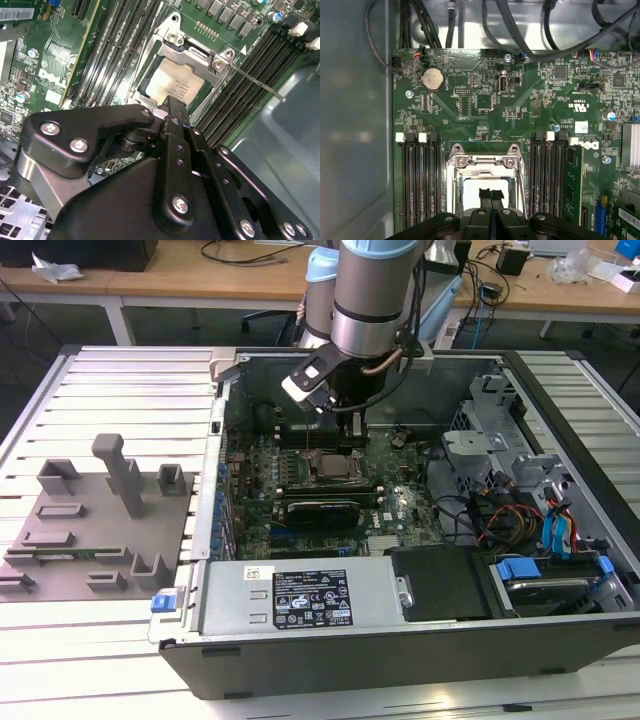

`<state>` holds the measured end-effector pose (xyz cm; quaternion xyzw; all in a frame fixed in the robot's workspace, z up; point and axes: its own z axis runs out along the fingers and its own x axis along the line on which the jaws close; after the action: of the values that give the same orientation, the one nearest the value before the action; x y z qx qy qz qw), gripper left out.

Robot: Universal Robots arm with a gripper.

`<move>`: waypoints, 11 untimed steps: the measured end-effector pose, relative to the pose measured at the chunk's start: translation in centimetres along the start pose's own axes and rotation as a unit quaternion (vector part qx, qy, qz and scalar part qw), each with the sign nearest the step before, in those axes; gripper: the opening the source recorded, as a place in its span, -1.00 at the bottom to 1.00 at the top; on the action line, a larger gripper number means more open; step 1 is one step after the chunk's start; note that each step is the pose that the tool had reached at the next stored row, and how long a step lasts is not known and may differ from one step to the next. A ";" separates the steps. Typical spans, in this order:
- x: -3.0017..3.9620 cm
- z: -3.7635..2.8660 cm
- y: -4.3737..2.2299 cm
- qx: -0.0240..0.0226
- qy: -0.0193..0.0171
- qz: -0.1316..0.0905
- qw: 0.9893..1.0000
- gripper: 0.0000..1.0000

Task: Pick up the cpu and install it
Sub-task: 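Close the cpu cover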

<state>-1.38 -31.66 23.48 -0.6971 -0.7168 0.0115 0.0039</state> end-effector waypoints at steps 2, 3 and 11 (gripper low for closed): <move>0.00 0.00 0.00 0.000 0.000 -0.017 1.000 -0.79; 0.00 0.00 0.00 0.000 -0.001 -0.024 1.000 -0.79; 0.00 0.04 0.00 -0.001 -0.003 -0.125 0.992 -0.79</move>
<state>-1.38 -31.66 23.44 -0.6021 -0.7983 0.0121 0.0023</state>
